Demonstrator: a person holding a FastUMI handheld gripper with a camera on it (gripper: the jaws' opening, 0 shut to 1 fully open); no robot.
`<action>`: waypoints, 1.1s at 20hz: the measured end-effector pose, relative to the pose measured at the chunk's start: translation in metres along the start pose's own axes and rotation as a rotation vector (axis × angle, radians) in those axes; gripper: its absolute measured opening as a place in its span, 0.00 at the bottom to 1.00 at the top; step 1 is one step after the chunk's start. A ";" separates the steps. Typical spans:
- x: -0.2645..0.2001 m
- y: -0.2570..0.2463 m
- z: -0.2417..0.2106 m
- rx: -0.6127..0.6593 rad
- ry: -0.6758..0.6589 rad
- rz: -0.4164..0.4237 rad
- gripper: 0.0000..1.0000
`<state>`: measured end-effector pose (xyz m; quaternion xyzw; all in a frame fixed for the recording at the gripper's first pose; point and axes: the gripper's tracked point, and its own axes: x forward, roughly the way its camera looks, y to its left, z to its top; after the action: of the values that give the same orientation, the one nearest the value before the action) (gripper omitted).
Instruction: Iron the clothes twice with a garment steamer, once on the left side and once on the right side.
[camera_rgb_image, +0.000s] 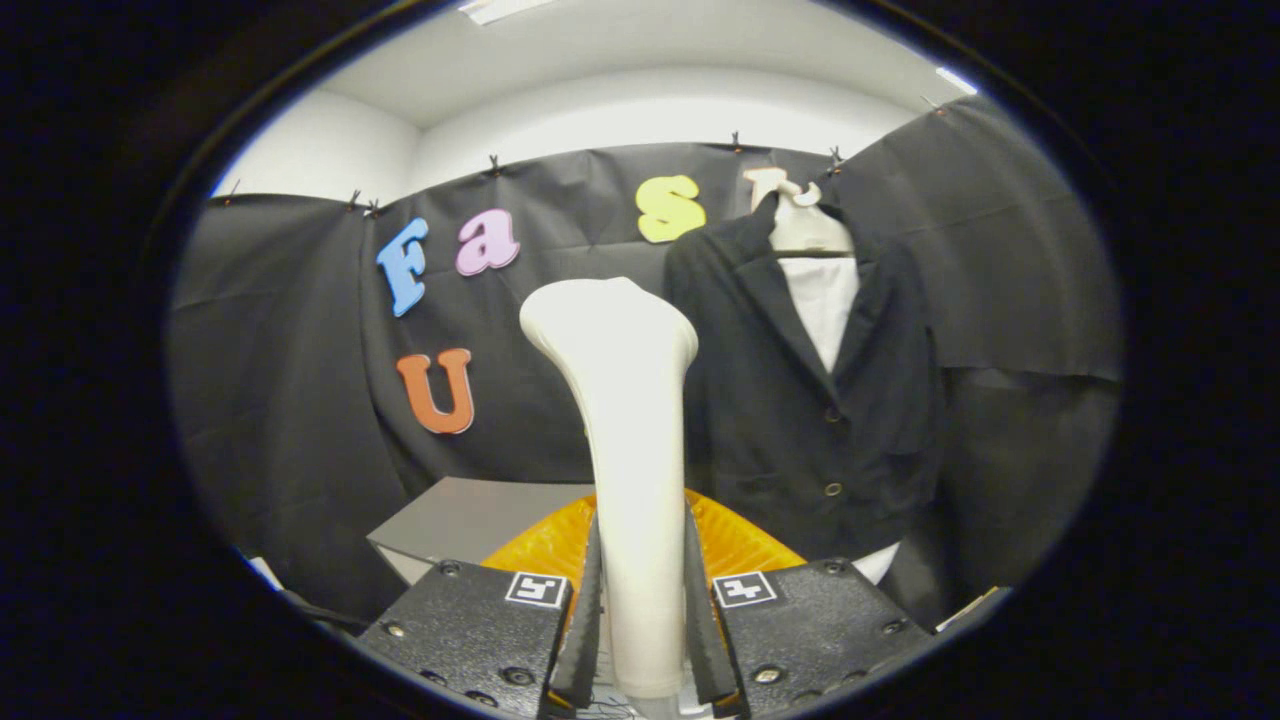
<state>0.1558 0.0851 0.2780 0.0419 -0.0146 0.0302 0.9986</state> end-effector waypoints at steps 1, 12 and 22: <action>-0.005 -0.017 0.008 -0.001 -0.020 -0.023 0.40; 0.036 -0.108 0.070 0.012 -0.082 -0.076 0.40; 0.129 -0.122 0.096 -0.035 -0.089 -0.062 0.40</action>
<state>0.2894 -0.0366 0.3681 0.0261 -0.0585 -0.0029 0.9979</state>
